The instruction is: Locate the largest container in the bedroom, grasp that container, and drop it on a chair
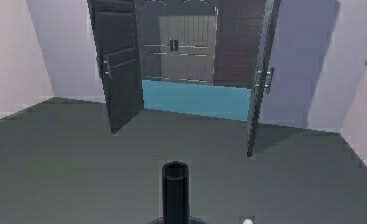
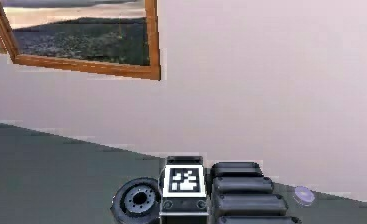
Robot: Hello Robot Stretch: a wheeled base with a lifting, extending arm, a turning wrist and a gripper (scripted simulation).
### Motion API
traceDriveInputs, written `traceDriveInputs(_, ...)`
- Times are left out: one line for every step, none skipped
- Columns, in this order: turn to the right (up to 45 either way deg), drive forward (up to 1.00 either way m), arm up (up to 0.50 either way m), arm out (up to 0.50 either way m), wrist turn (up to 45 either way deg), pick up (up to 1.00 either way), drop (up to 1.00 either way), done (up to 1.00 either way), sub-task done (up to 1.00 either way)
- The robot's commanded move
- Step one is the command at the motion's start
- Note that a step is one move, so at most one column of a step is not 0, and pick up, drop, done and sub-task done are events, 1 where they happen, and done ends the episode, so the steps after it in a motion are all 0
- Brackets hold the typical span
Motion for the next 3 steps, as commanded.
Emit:
traceDriveInputs(0.0, 1.00, 0.00, 0.00, 0.0, 0.00, 0.00, 0.00, 0.00)
traceDriveInputs(0.0, 1.00, 0.00, 0.00, 0.0, 0.00, 0.00, 0.00, 0.00)
traceDriveInputs(-3.0, 0.00, 0.00, 0.00, 0.0, 0.00, 0.00, 0.00, 0.00)
